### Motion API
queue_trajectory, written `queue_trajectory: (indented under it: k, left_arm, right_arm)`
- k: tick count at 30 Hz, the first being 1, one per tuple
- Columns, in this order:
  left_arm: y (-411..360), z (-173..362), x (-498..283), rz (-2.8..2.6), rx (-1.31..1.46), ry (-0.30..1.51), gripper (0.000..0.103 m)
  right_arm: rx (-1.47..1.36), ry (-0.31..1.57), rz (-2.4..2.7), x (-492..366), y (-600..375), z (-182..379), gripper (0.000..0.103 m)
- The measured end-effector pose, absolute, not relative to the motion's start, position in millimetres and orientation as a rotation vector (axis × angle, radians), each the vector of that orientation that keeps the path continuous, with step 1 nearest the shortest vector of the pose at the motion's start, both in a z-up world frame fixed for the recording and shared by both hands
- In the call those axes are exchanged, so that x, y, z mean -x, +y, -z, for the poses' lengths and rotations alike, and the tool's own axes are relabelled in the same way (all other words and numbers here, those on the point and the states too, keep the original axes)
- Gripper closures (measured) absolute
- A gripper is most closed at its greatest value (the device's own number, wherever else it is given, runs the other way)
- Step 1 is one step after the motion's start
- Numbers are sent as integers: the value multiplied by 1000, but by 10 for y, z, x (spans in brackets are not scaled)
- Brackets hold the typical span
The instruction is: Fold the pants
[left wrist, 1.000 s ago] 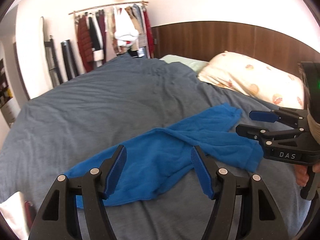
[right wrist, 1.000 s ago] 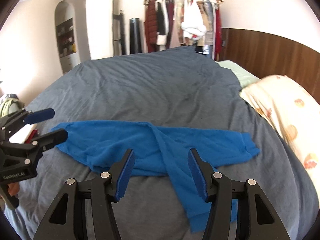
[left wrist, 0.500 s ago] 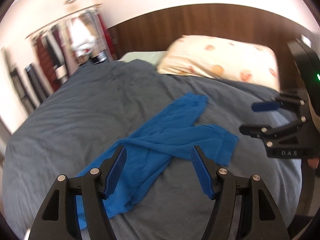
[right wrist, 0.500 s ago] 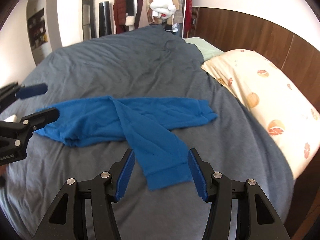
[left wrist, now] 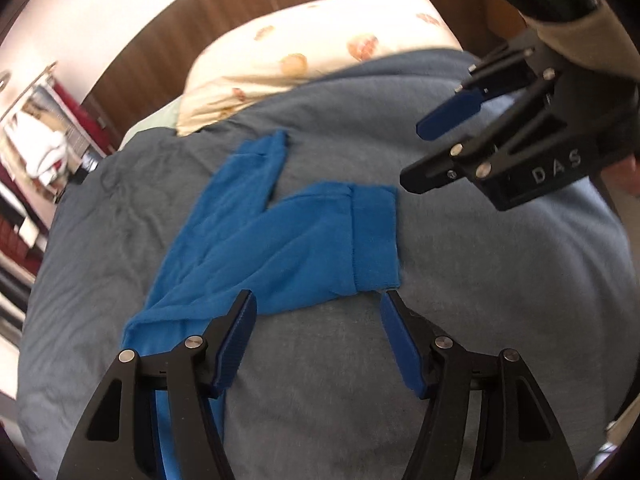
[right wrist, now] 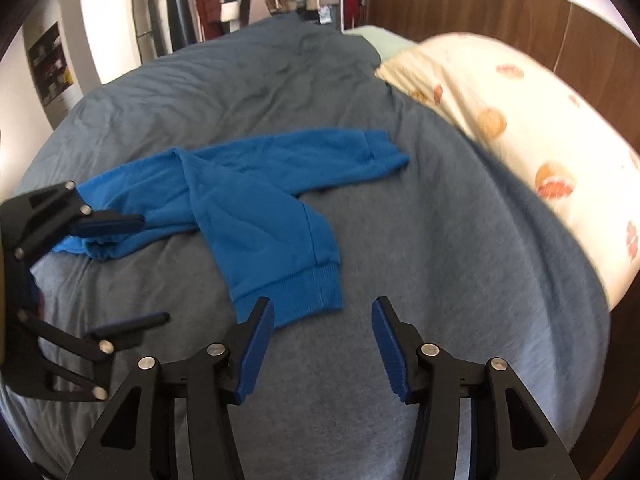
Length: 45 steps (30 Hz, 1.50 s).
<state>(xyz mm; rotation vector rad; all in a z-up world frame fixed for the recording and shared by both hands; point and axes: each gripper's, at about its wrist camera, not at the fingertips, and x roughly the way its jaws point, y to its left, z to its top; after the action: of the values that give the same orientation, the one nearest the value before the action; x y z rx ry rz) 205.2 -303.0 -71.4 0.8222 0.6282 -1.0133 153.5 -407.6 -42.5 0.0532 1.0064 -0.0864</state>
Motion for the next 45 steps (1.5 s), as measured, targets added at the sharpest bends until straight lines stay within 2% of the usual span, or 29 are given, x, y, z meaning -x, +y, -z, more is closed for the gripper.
queue_trajectory:
  k: [3, 6, 17, 18, 21, 25, 35, 45]
  left_arm:
    - [-3105, 890, -2058, 1037, -880, 614, 48]
    - [-3170, 1048, -2070, 1051, -936, 602, 52]
    - [-3430, 1337, -1922, 1115, -1155, 408, 52]
    - [-3455, 1333, -1914, 1128, -1151, 406, 55]
    - [-3499, 1323, -1944, 1164, -1119, 452, 75]
    - [-3489, 1251, -2010, 1167, -1069, 485, 84]
    - [-3638, 593, -2395, 1133, -862, 464, 90]
    - [-3890, 348, -2910, 1107, -801, 521, 92]
  right_arm:
    - [-63, 1029, 87, -1559, -4093, 557, 60]
    - [-90, 1051, 89, -1587, -4108, 668, 62]
    - [-112, 1089, 110, -1617, -4199, 840, 64]
    - [-114, 1089, 116, -1612, -4216, 847, 64]
    - [-136, 1085, 127, -1588, -4262, 878, 64]
    - [-158, 1075, 137, -1581, -4301, 900, 68]
    - [-160, 1025, 132, -1776, -4415, 856, 68]
    - [-247, 867, 136, -2310, -4757, 721, 68]
